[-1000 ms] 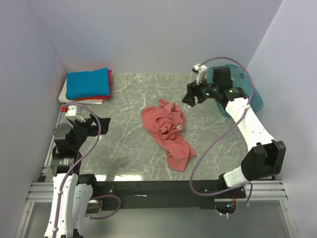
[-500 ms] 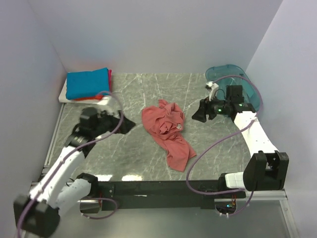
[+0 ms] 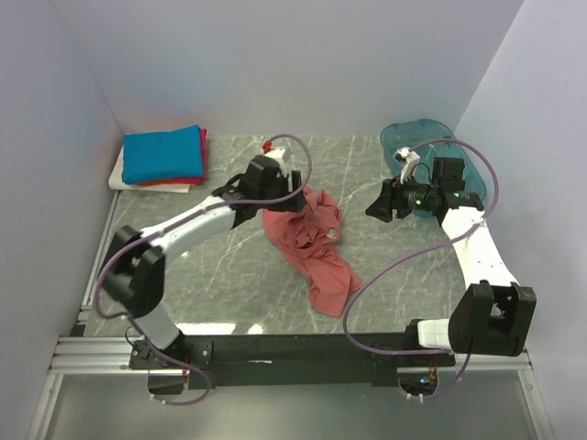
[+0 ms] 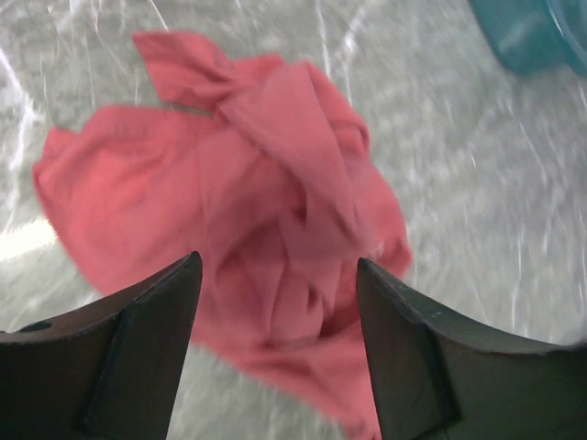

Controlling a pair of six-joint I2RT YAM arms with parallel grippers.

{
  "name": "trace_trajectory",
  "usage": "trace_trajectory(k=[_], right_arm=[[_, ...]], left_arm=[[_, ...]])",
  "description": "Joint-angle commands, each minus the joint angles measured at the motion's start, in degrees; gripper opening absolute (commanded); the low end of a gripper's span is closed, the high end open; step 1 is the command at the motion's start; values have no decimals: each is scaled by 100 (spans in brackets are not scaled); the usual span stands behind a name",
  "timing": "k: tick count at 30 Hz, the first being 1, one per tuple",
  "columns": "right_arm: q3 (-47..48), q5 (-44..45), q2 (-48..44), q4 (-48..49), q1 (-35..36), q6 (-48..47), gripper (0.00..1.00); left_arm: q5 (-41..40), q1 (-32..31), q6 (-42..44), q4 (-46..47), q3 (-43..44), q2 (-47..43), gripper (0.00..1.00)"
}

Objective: Fold and stack the t-shirts
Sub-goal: Flatten the tshirt out

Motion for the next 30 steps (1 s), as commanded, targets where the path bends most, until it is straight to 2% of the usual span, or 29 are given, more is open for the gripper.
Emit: trace_trajectory(k=[1, 6, 16, 18, 22, 24, 25, 26, 27, 30], right_arm=[[42, -98, -58, 37, -8, -14, 67], [78, -159, 30, -51, -8, -76, 67], [51, -150, 56, -42, -8, -120, 67], [60, -142, 82, -60, -8, -137, 66], [86, -185, 153, -121, -8, -173, 66], [86, -185, 197, -139, 1, -199, 66], [95, -185, 223, -165, 1, -208, 66], [104, -177, 241, -183, 9, -208, 66], [113, -185, 276, -200, 10, -225, 66], [191, -264, 398, -402, 115, -417, 66]], left_arm=[[-719, -117, -857, 83, 784, 433, 73], [-1292, -310, -1281, 207, 1197, 935, 69], [-1037, -390, -1510, -320, 2138, 2208, 62], [-1019, -390, -1545, -400, 2253, 2315, 55], [-958, -416, -1563, -400, 2218, 2412, 54], [-897, -416, -1528, -374, 2244, 2447, 41], [-861, -416, -1519, -374, 2270, 2473, 30], [-887, -416, -1493, -382, 2340, 2474, 8], [-975, -416, -1414, -409, 2393, 2447, 1], [-1633, -416, -1081, -330, 2446, 2001, 0]])
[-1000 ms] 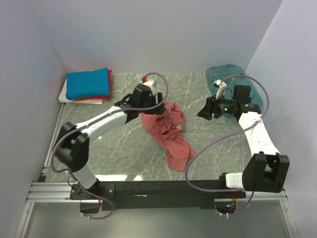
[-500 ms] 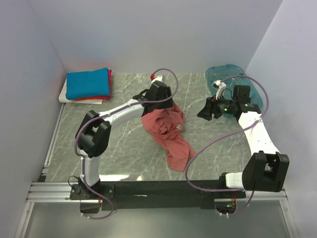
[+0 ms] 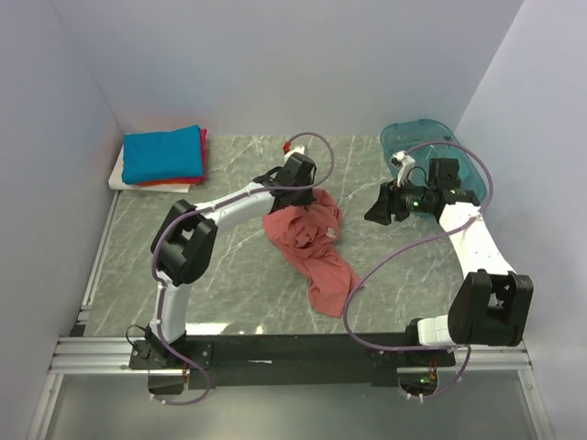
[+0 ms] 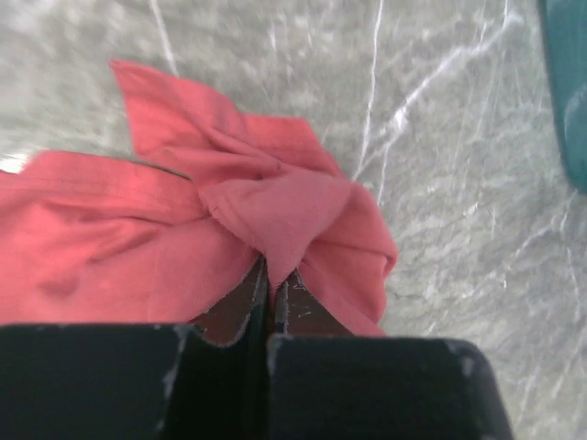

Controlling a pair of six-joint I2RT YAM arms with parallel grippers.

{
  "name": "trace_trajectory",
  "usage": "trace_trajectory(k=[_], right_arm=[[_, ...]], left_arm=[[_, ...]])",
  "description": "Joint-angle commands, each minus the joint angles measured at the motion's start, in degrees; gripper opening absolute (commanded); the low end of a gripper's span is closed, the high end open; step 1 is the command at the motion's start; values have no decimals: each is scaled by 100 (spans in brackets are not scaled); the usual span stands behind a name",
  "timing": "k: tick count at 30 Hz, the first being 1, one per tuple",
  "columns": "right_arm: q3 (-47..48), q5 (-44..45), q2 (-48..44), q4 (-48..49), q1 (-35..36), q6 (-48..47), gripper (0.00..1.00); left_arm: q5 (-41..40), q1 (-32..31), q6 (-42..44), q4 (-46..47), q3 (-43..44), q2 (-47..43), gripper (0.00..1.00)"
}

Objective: Fold and stack the t-shirts
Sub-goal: Flatten the tshirt out

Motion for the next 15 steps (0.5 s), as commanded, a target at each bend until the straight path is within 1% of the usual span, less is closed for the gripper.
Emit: trace_trajectory(k=[1, 3, 4, 5, 6, 8, 9, 11, 13, 15], right_arm=[[224, -249, 143, -382, 265, -355, 66], [277, -153, 240, -454, 442, -470, 65], [269, -31, 258, -376, 721, -453, 65], [199, 144, 266, -253, 1046, -400, 65], [146, 433, 267, -104, 1206, -174, 65], [50, 594, 310, 291, 1539, 30, 65], [23, 629, 345, 423, 1619, 344, 65], [-4, 568, 389, 828, 1856, 645, 64], [40, 454, 407, 986, 2059, 821, 64], [93, 227, 372, 978, 2287, 805, 64]], left_arm=[[-698, -40, 446, 203, 285, -854, 1], [-936, -32, 761, 414, 197, -1251, 1], [-972, -40, 859, 458, 171, -1618, 0], [-981, -40, 947, 476, 135, -1787, 1], [-946, -58, 1070, 485, 109, -1928, 0], [-885, -49, 1132, 433, 48, -2298, 0], [-858, -58, 1167, 398, 4, -2395, 0], [-762, -67, 1168, 406, -128, -2676, 0], [-779, -75, 1194, 371, -190, -2904, 0], [-832, -84, 1203, 353, -252, -3063, 0]])
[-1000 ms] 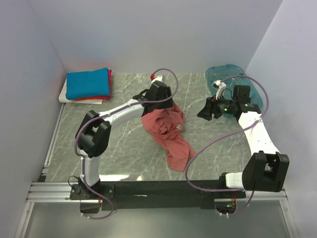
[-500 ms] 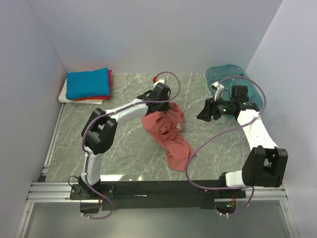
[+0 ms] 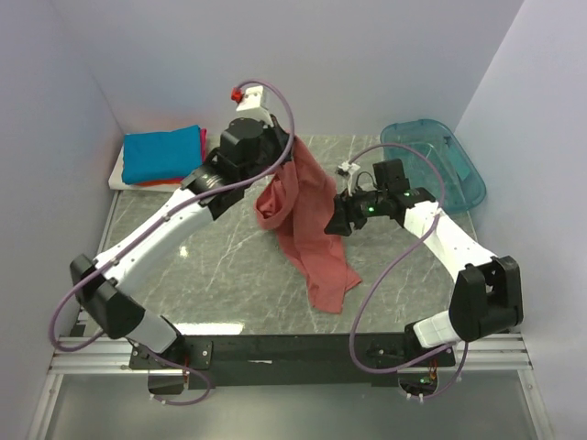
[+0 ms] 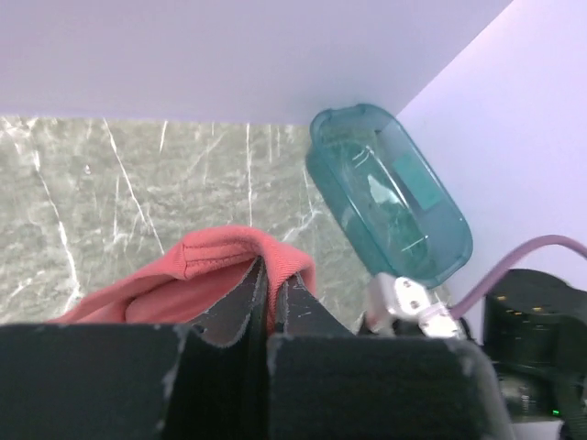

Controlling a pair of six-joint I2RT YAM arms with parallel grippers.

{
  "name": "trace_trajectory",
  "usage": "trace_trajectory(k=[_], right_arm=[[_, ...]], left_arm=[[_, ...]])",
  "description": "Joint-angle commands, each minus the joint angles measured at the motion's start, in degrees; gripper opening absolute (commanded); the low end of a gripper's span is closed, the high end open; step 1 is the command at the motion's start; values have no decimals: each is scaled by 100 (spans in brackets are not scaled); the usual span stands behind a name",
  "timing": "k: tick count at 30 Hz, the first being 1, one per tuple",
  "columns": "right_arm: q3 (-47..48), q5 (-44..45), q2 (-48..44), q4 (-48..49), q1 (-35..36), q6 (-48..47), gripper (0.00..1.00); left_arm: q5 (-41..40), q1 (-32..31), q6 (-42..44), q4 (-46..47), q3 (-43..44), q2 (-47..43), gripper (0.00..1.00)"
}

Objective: Fold and stack the t-shirts
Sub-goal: Flatten the tshirt out

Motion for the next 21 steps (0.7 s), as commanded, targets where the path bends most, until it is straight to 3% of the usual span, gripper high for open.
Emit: trace_trajectory(k=[1, 10, 14, 18, 20, 21], right_arm=[[65, -331, -19, 458, 325, 280, 64], [-366, 133, -502, 757, 1265, -397, 66], [-541, -245, -1343, 1212, 1511, -424, 68], [-1121, 1132, -1943, 2888, 2249, 314, 77], [-1053, 1834, -1735, 3217, 2749, 664, 77], [-1008, 2673, -1611, 3401, 2969, 762, 77]], left_arm=[[-152, -43, 193, 111, -212, -256, 0], [-222, -52, 202, 5, 156, -811, 0], [-345, -60, 9, 40, 148, -1048, 0], [-547, -60, -342, 15, 288, -1163, 0], [-618, -60, -605, -47, 446, -1146, 0], [-662, -60, -676, -82, 499, -1093, 0]])
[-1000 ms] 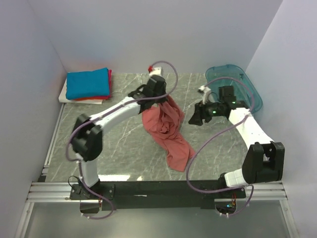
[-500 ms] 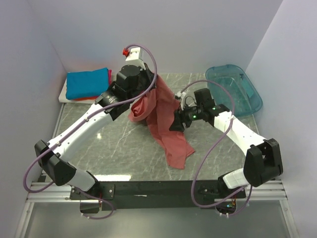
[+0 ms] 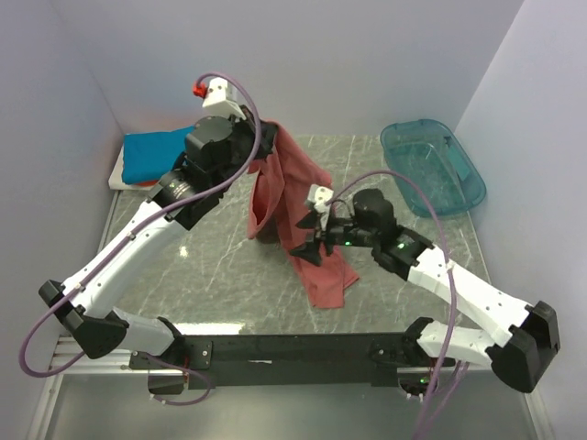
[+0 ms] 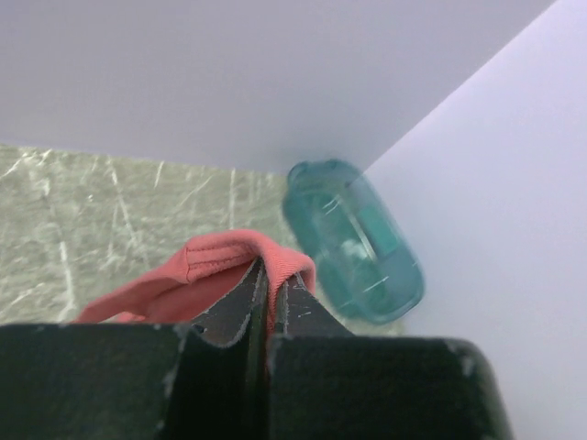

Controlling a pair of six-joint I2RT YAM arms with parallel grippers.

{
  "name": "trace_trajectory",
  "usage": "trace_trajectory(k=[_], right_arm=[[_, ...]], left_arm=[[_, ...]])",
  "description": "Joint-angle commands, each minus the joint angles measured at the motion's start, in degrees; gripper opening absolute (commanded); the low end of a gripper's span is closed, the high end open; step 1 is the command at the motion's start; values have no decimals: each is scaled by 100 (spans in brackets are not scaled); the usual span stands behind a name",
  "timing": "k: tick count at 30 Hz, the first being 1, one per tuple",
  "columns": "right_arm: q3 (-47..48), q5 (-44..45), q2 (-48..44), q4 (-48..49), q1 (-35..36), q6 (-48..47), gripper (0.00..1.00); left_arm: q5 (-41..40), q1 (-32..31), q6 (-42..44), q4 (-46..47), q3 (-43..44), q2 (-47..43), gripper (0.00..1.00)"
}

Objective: Fold and stack the t-shirts
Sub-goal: Flatten the tshirt out

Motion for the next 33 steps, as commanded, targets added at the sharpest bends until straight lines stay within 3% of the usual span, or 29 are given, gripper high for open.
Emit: trace_trajectory(k=[1, 3, 7, 9, 16, 19, 20, 22, 23, 26, 27, 28, 29, 30, 31, 33], right_arm=[[43, 1996, 424, 1302, 684, 505, 77], [-18, 2515, 548, 1730, 1247, 400, 77], [244, 5524, 1319, 2304, 2109, 381, 78], [412, 6128, 1611, 2558, 2250, 460, 78], [737, 6499, 2174, 3517, 2444, 777, 74], [939, 6684, 2324, 3544, 2453, 918, 62], [940, 6588, 2307, 3535, 2444, 927, 44], [940, 6272, 2167, 3343, 2435, 944, 22], [949, 6062, 2070, 3194, 2418, 979, 0], [1045, 4930, 1508, 2194, 2409, 770, 0], [1159, 4387, 1350, 1129, 2374, 481, 0], [1525, 3120, 1053, 422, 2339, 61, 0], [1729, 2185, 902, -359, 2286, -1066, 0], [1896, 1410, 726, -1768, 2025, -1678, 0], [2159, 532, 359, -2330, 1909, -2580, 0], [2554, 488, 40, -2957, 1602, -2703, 0]], left_arm=[[-314, -25, -500, 156, 486, -131, 0], [-358, -34, -658, 103, 557, -70, 0], [-385, -34, -834, 102, 575, -61, 0], [-403, -34, -878, 129, 549, -87, 0], [-341, -69, -967, 76, 540, -87, 0], [-429, -69, -958, 41, 461, -175, 0], [-446, -69, -931, 50, 434, -210, 0], [-516, -69, -905, 67, 321, -307, 0], [-552, -78, -879, 67, 285, -342, 0], [-850, -69, -651, 41, 188, -509, 0], [-981, -78, -537, 41, 188, -587, 0], [-1313, -78, -423, 23, 188, -632, 0], [-1491, -78, -160, 32, 205, -667, 0], [-1684, -78, -19, 49, 249, -763, 0], [-2016, -69, 261, 93, 267, -816, 0], [-2370, -69, 439, 163, 346, -1018, 0]])
